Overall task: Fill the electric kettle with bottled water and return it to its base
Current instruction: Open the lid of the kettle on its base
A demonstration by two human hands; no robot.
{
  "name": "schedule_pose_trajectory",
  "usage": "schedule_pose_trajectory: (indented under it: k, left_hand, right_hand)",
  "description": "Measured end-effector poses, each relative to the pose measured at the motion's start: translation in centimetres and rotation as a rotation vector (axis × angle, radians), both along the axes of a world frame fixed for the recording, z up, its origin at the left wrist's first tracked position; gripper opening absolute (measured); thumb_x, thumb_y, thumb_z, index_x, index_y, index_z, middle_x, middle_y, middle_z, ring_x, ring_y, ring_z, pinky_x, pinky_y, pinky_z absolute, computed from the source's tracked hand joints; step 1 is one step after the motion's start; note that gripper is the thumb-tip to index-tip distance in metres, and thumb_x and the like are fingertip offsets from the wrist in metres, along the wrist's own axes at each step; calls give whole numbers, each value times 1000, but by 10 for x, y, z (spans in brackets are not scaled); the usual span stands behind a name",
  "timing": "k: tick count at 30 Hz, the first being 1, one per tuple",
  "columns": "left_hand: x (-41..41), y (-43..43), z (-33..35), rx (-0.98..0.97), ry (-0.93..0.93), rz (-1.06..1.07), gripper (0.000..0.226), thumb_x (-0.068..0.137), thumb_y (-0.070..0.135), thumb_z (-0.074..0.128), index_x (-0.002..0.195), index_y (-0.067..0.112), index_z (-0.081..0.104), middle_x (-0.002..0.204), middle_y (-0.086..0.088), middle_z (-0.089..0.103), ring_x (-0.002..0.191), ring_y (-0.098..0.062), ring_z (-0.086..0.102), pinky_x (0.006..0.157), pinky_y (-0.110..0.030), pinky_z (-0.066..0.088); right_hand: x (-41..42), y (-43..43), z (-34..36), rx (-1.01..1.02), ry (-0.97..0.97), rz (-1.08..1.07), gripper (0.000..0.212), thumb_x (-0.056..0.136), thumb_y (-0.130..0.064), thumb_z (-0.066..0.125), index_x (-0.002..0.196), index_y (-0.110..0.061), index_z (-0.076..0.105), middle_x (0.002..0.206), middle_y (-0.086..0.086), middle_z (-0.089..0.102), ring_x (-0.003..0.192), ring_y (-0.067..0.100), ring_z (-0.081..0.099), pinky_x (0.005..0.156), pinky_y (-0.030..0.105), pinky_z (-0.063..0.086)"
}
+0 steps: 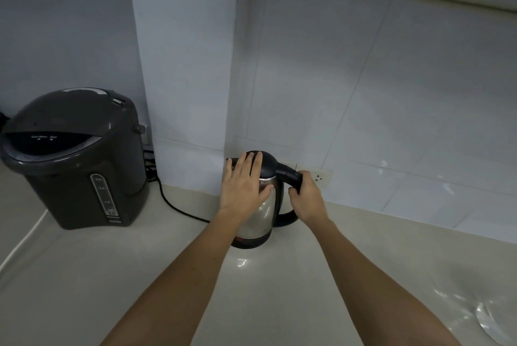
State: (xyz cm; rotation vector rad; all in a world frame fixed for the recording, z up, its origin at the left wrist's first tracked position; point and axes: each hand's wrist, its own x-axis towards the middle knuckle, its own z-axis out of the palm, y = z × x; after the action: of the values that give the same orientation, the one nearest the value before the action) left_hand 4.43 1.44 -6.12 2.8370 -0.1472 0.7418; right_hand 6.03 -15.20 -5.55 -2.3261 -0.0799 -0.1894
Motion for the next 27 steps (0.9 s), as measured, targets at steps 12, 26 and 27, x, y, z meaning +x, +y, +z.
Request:
schedule_pose_trajectory:
  k: [12,26,27]
  left_hand:
    - [-11,-4,-9,-83,-92,54,77,89,53,52,148,6,32,152,-15,37,143,-29,33,117,-50,18]
    - [-39,-22,-54,-465,174,206,96,92,58,43,148,14,-21,162,-8,-12,150,-21,-6,122,-41,6]
    - [-39,-22,-54,-465,170,202,96,92,58,44,147,15,-22,162,-7,-11,150,-21,-6,122,-41,5]
  right_hand:
    - [7,10,27,-16,-26,129,31,95,-36,44,120,-20,54,113,2,61,107,20,56,91,35,46]
    - [22,63,65,-512,197,-2,75,83,-74,28,128,-17,48,120,10,60,111,33,53,100,53,36]
    - [23,67,66,-540,204,-25,78,82,-75,28,128,-16,48,121,10,60,112,33,53,100,54,35]
